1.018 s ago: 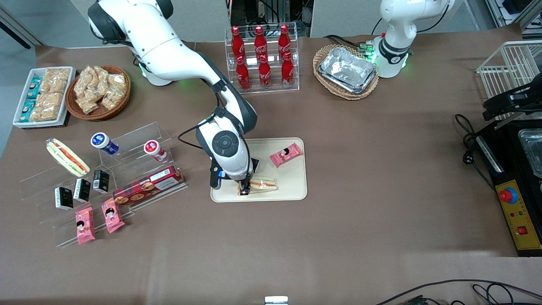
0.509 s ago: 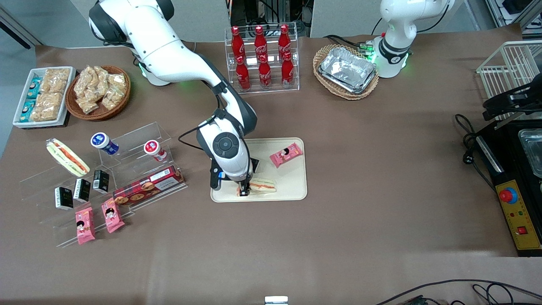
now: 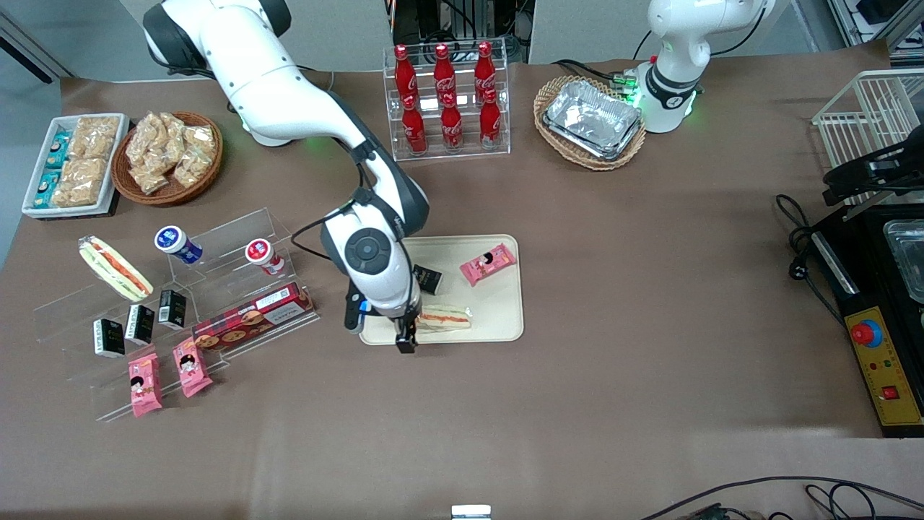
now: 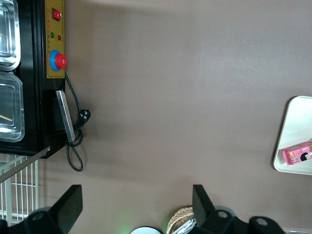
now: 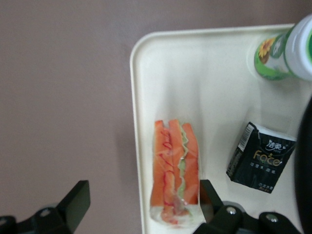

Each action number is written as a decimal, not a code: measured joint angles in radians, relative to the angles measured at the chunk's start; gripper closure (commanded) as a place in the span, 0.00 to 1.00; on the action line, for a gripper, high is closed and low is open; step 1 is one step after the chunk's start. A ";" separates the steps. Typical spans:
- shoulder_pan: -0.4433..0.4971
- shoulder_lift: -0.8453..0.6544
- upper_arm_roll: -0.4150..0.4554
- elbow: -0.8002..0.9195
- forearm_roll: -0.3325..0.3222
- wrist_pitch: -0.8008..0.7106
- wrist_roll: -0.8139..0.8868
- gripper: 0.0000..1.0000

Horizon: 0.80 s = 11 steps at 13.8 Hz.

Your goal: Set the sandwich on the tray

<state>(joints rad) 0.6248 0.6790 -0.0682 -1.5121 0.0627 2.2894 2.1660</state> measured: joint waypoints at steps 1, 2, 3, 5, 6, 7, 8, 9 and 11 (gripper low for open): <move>-0.009 -0.018 0.000 0.004 0.000 -0.028 -0.012 0.00; -0.016 -0.041 0.000 0.005 0.001 -0.070 -0.033 0.00; -0.020 -0.070 0.000 0.008 0.001 -0.113 -0.053 0.00; -0.043 -0.141 0.000 0.012 0.001 -0.194 -0.103 0.00; -0.064 -0.176 0.000 0.015 0.001 -0.230 -0.139 0.00; -0.086 -0.209 0.000 0.015 0.002 -0.251 -0.181 0.00; -0.110 -0.237 0.000 0.016 0.002 -0.262 -0.241 0.00; -0.133 -0.260 -0.001 0.016 0.003 -0.264 -0.323 0.00; -0.180 -0.296 -0.002 0.016 0.003 -0.267 -0.509 0.00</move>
<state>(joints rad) 0.4449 0.3832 -0.0699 -1.4964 0.0657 2.0226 1.6573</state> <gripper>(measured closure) 0.000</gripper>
